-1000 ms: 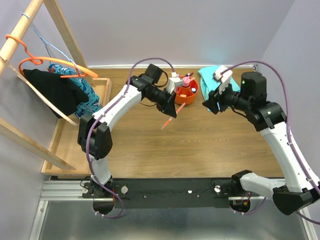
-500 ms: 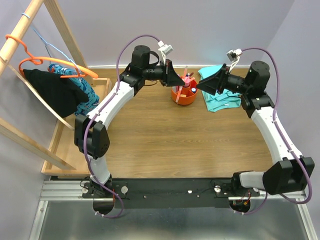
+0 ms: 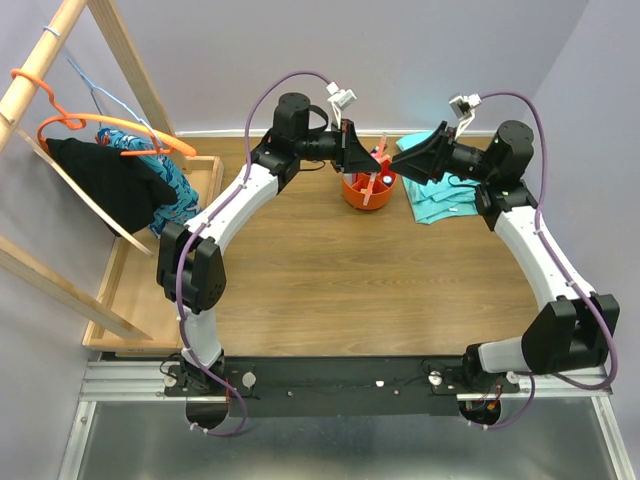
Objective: Sort the stationery into containers
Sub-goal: Place the pen in the storage box.
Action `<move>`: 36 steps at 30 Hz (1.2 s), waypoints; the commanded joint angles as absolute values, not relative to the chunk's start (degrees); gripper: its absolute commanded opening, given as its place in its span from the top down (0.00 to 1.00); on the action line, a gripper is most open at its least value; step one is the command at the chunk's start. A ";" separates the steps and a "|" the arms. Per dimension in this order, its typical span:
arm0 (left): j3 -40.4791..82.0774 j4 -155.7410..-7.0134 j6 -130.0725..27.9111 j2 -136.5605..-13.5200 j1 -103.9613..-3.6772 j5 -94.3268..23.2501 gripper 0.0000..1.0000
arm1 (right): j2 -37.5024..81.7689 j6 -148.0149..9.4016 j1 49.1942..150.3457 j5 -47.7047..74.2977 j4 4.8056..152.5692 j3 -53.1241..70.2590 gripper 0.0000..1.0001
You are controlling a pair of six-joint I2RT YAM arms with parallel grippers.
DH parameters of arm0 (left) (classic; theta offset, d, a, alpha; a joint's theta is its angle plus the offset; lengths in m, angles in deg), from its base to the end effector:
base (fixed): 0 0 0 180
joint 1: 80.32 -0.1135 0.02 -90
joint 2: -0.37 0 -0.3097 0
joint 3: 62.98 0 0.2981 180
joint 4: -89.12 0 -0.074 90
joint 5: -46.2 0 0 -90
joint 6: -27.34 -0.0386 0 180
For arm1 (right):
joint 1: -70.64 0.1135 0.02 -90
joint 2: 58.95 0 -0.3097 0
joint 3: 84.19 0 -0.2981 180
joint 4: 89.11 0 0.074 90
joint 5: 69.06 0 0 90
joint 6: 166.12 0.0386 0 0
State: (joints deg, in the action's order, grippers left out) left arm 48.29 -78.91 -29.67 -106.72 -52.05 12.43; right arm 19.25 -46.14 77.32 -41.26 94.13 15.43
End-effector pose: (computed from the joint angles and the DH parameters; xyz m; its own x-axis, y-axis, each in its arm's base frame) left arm 0.4277 -0.2664 0.4183 -0.6384 -0.0003 -0.7697 0.7642 0.1184 -0.6340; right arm 0.3398 0.0742 0.4367 -0.3829 0.1898 -0.9041 -0.8515 0.3070 0.4251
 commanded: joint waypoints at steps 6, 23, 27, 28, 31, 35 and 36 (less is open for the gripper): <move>47.86 -82.35 -26.63 -105.98 -51.40 15.17 1.00 | 22.88 -45.36 77.24 -38.39 97.65 13.27 0.48; 47.42 -83.40 -25.83 -106.42 -49.56 15.70 1.00 | 26.83 -41.58 78.11 -38.30 101.96 10.99 0.53; 47.33 -83.40 -25.92 -106.42 -49.38 15.62 1.00 | 27.01 -41.76 78.47 -38.21 101.69 11.51 0.56; 47.33 -83.40 -25.84 -106.42 -49.29 15.70 1.00 | 27.01 -41.76 78.47 -38.30 101.69 11.69 0.56; 47.16 -83.40 -25.83 -106.60 -49.21 15.70 1.00 | 27.10 -41.14 78.64 -38.21 102.31 11.95 0.62; 47.24 -83.40 -25.92 -106.77 -49.21 15.61 1.00 | 27.27 -41.32 78.64 -39.26 102.14 11.52 0.76; 47.24 -83.40 -26.01 -106.95 -49.21 15.44 1.00 | 27.19 -41.40 78.64 -39.79 101.87 11.43 0.81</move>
